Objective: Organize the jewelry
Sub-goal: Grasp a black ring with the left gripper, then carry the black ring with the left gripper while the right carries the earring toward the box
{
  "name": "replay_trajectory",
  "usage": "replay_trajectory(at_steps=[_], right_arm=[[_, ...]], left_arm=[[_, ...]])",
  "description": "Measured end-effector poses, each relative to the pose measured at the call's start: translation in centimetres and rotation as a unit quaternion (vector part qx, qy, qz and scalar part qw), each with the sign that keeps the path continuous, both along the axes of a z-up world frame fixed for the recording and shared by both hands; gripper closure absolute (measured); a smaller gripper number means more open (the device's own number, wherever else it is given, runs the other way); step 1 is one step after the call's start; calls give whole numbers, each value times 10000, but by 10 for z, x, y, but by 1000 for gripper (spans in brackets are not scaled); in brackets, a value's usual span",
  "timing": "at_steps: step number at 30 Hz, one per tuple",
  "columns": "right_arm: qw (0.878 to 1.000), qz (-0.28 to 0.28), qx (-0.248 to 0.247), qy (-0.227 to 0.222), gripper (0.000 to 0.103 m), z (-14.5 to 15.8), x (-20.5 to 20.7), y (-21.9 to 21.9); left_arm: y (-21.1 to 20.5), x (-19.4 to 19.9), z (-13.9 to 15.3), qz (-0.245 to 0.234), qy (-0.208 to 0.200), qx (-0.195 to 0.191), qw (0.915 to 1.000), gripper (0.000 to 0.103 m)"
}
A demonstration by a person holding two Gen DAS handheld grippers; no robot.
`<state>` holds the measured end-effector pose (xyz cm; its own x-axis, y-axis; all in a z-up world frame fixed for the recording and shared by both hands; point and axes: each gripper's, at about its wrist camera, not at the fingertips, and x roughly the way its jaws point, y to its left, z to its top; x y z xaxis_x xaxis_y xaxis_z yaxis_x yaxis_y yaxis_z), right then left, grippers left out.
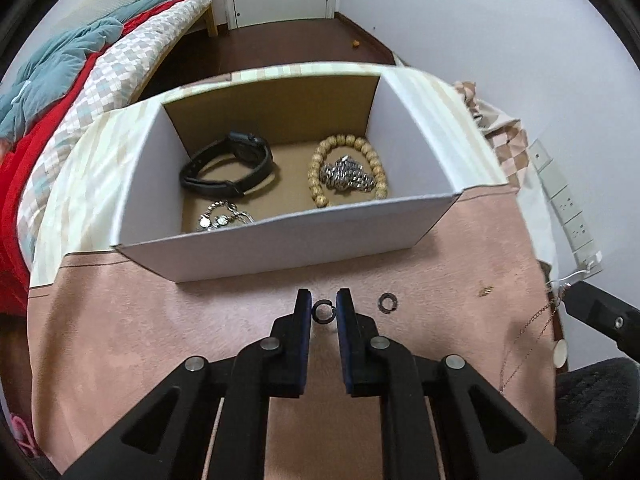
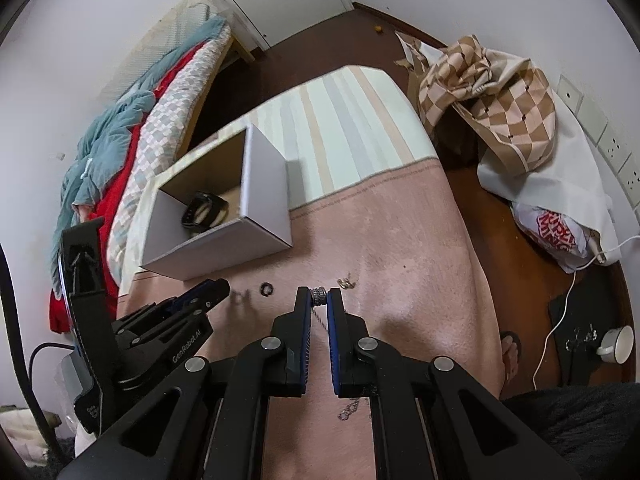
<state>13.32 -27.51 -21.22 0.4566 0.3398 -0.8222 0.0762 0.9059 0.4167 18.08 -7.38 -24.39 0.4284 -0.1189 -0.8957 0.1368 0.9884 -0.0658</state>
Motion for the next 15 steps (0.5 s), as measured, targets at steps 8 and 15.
replay_trajectory(at_steps=[8,15], right_arm=[[9975,337,162,-591,95,77,3,16],[9885,722,4,-1331,95,156,37,48]], left_arm=[[31,-8,69,25,-319,-468,9984,93],[56,12,125,125,-671,-687,9953,93]])
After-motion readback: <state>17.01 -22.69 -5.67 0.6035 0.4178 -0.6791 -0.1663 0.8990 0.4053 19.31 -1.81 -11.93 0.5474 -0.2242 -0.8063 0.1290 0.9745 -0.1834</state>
